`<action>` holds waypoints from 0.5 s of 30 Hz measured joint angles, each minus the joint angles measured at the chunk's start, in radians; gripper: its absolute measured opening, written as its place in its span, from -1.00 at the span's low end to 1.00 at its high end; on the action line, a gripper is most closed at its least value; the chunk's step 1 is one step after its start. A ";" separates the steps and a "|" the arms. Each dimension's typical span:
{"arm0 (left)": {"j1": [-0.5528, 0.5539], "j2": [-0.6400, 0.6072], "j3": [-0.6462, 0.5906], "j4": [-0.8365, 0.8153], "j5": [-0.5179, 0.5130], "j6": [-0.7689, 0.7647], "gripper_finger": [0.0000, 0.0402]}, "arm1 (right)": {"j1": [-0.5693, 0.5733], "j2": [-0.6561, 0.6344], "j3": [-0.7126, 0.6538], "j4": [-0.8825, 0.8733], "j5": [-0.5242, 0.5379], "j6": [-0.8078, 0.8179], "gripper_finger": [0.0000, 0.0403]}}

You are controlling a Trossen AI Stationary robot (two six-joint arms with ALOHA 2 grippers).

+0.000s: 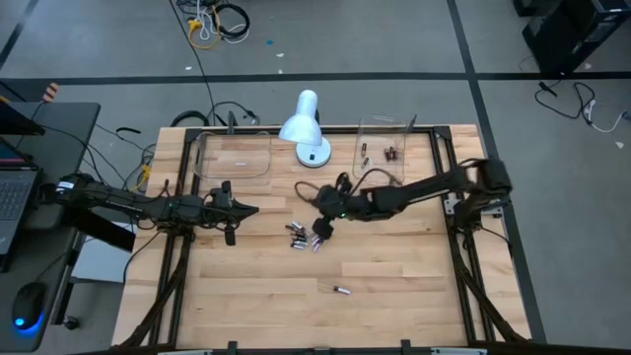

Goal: Sort batteries
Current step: Put the black battery in the transparent bin

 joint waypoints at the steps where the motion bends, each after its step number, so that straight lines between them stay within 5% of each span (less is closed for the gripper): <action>1: 0.000 0.000 0.000 0.003 0.000 0.000 -0.99 | -0.006 -0.032 0.000 -0.050 0.014 0.019 -0.84; 8: 0.000 0.000 0.000 0.012 0.000 -0.005 -0.99 | -0.069 -0.241 0.001 -0.504 0.132 0.333 -0.84; 15: 0.000 0.000 0.000 0.011 0.000 -0.006 -0.99 | -0.145 -0.304 0.001 -0.848 0.159 0.530 -0.84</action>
